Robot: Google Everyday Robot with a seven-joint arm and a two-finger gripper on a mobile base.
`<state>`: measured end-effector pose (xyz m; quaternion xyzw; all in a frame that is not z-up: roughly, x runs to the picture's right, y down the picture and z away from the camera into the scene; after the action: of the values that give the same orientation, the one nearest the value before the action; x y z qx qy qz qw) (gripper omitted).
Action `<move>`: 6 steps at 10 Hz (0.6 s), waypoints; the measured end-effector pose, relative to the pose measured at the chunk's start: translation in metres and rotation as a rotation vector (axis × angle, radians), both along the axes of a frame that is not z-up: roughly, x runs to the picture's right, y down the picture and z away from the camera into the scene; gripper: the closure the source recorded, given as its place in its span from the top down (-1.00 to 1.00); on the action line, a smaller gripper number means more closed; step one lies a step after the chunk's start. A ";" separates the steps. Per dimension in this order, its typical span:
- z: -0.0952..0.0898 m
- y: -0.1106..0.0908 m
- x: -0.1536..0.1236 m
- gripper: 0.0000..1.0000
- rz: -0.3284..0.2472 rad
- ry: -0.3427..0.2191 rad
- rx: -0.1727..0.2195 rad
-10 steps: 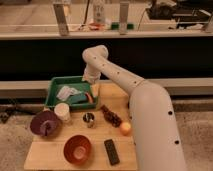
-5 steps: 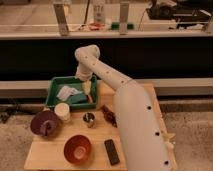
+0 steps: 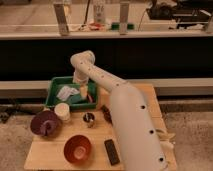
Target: Wipe red bowl with sponge
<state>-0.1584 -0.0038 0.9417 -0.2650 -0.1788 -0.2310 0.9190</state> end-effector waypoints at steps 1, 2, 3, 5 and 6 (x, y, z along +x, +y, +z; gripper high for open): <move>0.002 0.007 -0.001 0.60 -0.004 0.011 -0.001; 0.007 0.016 -0.001 0.60 -0.005 0.021 -0.003; 0.013 0.023 0.003 0.60 0.001 0.029 -0.004; 0.019 0.031 0.007 0.60 0.011 0.035 -0.007; 0.024 0.036 0.007 0.60 0.012 0.035 -0.013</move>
<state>-0.1513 0.0324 0.9656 -0.2736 -0.1660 -0.2196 0.9216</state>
